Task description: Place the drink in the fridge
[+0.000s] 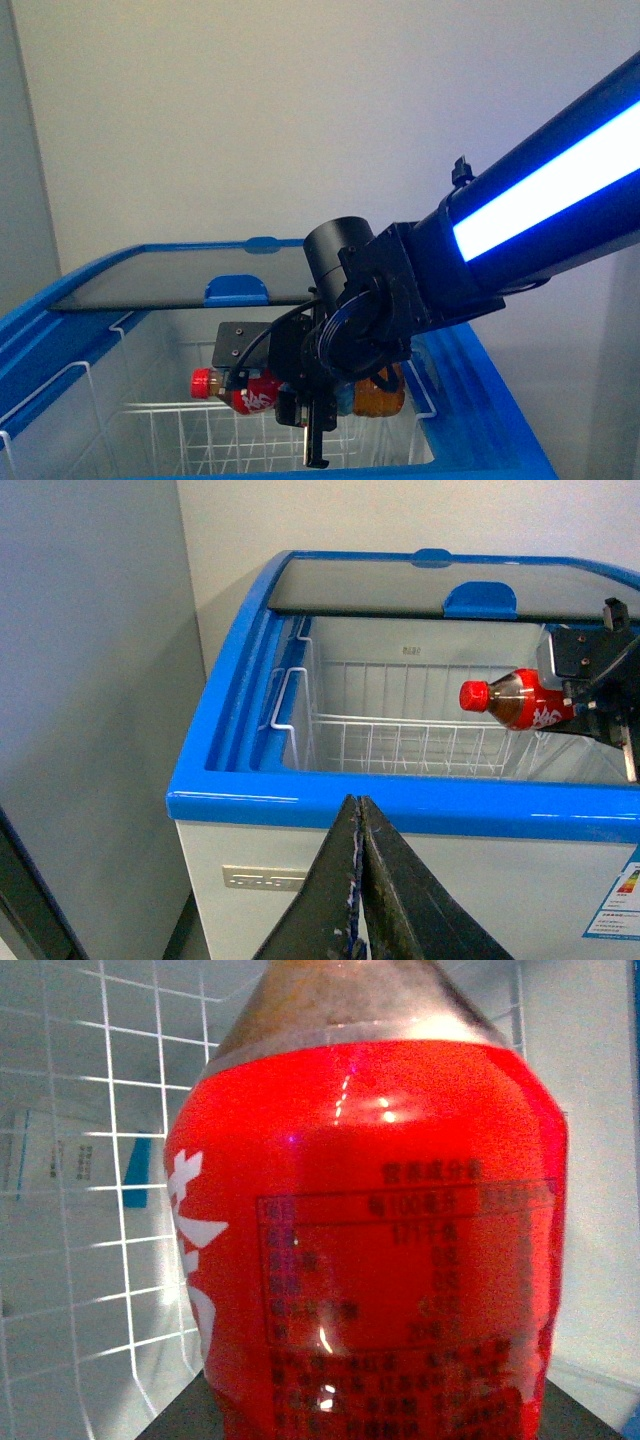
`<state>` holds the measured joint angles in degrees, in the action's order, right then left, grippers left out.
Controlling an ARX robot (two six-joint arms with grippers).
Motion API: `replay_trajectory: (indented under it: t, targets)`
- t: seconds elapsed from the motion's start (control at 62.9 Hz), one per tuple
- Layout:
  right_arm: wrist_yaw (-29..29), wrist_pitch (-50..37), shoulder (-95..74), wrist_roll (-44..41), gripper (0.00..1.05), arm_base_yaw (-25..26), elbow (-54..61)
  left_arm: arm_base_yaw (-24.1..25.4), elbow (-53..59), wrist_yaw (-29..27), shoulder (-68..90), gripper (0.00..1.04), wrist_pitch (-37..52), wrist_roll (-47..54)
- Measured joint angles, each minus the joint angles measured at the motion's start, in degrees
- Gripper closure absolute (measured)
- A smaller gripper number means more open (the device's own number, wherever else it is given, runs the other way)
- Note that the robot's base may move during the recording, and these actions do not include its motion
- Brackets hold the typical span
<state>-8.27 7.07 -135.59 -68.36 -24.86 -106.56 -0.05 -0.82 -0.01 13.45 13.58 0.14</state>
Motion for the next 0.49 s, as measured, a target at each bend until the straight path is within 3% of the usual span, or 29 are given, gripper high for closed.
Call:
replay_trajectory:
  t: [0.27, 0.382, 0.493]
  targets:
    - [1.3, -7.3, -5.4, 0.7, 0.68, 0.0, 0.1, 0.0, 0.0, 0.0, -3.2, 1.02, -3.3, 0.0]
    - [1.9, -10.5, -7.3, 1.4, 0.68, -0.1, 0.1, 0.0, 0.0, 0.0, -10.8, 1.02, -12.5, 0.0]
    - [2.2, -11.0, -9.0, 1.7, 0.68, -0.1, 0.1, 0.0, 0.0, 0.0, -12.9, 1.02, -13.3, 0.0]
